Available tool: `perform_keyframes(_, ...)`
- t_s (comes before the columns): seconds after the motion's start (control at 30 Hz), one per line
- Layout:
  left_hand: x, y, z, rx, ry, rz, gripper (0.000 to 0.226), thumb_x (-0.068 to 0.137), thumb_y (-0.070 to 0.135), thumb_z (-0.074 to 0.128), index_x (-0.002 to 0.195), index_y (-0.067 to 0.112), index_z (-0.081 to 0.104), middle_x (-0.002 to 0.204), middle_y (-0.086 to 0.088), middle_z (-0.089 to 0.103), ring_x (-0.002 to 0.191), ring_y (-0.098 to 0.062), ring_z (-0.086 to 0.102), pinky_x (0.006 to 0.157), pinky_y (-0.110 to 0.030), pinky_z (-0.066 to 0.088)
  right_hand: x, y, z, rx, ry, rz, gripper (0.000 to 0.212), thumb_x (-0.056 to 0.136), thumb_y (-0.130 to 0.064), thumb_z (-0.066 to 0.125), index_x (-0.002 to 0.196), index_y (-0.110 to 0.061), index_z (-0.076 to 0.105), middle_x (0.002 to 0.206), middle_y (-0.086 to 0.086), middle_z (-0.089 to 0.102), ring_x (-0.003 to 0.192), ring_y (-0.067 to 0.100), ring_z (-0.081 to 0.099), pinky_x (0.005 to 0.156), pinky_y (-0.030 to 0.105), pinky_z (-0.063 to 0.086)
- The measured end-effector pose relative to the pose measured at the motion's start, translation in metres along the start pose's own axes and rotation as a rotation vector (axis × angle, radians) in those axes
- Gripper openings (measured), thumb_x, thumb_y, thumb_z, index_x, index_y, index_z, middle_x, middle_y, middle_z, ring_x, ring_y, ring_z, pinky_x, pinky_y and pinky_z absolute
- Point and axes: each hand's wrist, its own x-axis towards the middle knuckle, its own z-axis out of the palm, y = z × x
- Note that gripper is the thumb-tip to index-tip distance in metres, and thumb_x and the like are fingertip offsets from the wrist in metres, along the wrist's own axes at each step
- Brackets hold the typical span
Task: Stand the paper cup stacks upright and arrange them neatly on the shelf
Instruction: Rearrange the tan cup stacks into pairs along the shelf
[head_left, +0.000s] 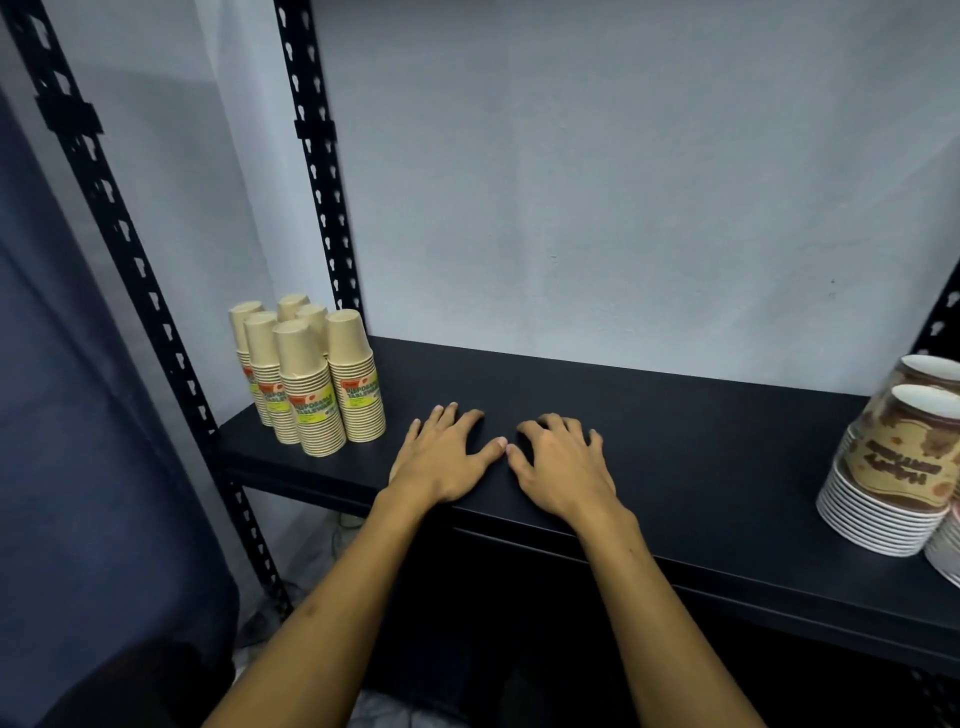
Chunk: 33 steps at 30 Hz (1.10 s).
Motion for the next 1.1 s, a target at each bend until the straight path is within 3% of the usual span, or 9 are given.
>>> perform_keyframes(0.43, -0.021, -0.008, 0.002, -0.062, 0.106, 0.055, 0.065, 0.099, 0.062, 0.039, 0.153, 0.027, 0.039, 0.165, 0.001, 0.028, 0.155, -0.016, 0.016, 0.126, -0.040, 0.013, 0.004, -0.003, 0.005, -0.010, 0.001, 0.008, 0.046, 0.104, -0.045, 0.038, 0.143, -0.023, 0.049, 0.152, 0.006, 0.042, 0.143, 0.029, 0.033, 0.120, 0.057, 0.020)
perform_keyframes(0.53, -0.033, -0.022, -0.004, -0.155, 0.094, 0.109, 0.061, 0.097, 0.061, 0.047, 0.149, 0.028, 0.047, 0.162, 0.006, 0.034, 0.153, -0.011, 0.021, 0.123, -0.039, 0.023, 0.006, -0.005, 0.005, 0.014, -0.022, -0.014, 0.043, 0.104, -0.042, 0.040, 0.144, -0.028, 0.048, 0.152, 0.003, 0.041, 0.144, 0.030, 0.030, 0.120, 0.061, 0.017)
perform_keyframes(0.63, -0.046, -0.042, -0.017, -0.245, 0.109, 0.162, 0.048, 0.094, 0.056, 0.058, 0.133, 0.029, 0.062, 0.150, 0.012, 0.051, 0.143, -0.006, 0.040, 0.115, -0.037, 0.038, 0.013, -0.014, 0.003, 0.075, -0.113, -0.103, 0.043, 0.101, -0.046, 0.047, 0.143, -0.036, 0.049, 0.155, -0.002, 0.038, 0.146, 0.027, 0.027, 0.121, 0.061, 0.014)
perform_keyframes(0.73, -0.057, -0.061, -0.033, -0.307, 0.257, 0.175, 0.027, 0.092, 0.048, 0.065, 0.106, 0.027, 0.073, 0.119, 0.014, 0.070, 0.114, -0.002, 0.061, 0.099, -0.032, 0.051, 0.029, -0.029, -0.003, 0.136, -0.223, -0.209, 0.043, 0.098, -0.047, 0.055, 0.140, -0.037, 0.053, 0.149, -0.004, 0.045, 0.141, 0.023, 0.036, 0.120, 0.055, 0.022)
perform_keyframes(0.87, -0.073, -0.088, -0.058, -0.384, 0.530, 0.081, 0.016, 0.090, 0.041, 0.071, 0.092, 0.026, 0.076, 0.089, 0.017, 0.073, 0.087, 0.001, 0.067, 0.077, -0.023, 0.054, 0.053, -0.061, -0.005, 0.380, -0.228, -0.305, 0.043, 0.095, -0.043, 0.065, 0.136, -0.032, 0.058, 0.135, -0.006, 0.060, 0.128, 0.012, 0.054, 0.110, 0.038, 0.043)
perform_keyframes(1.0, -0.084, -0.117, -0.073, -0.453, 0.687, -0.038, 0.012, 0.088, 0.037, 0.075, 0.089, 0.025, 0.074, 0.081, 0.016, 0.072, 0.077, 0.001, 0.067, 0.067, -0.012, 0.050, 0.075, -0.092, 0.001, 0.562, -0.154, -0.317, 0.059, 0.089, -0.042, 0.074, 0.141, -0.027, 0.052, 0.131, -0.006, 0.060, 0.120, 0.010, 0.057, 0.104, 0.035, 0.049)
perform_keyframes(1.1, -0.084, -0.137, -0.072, -0.480, 0.749, -0.135, 0.017, 0.086, 0.038, 0.077, 0.091, 0.024, 0.070, 0.085, 0.016, 0.070, 0.078, 0.001, 0.066, 0.070, -0.017, 0.054, 0.091, -0.108, 0.007, 0.626, -0.136, -0.328, 0.074, 0.084, -0.041, 0.079, 0.147, -0.023, 0.044, 0.136, -0.004, 0.056, 0.121, 0.012, 0.055, 0.103, 0.035, 0.050)
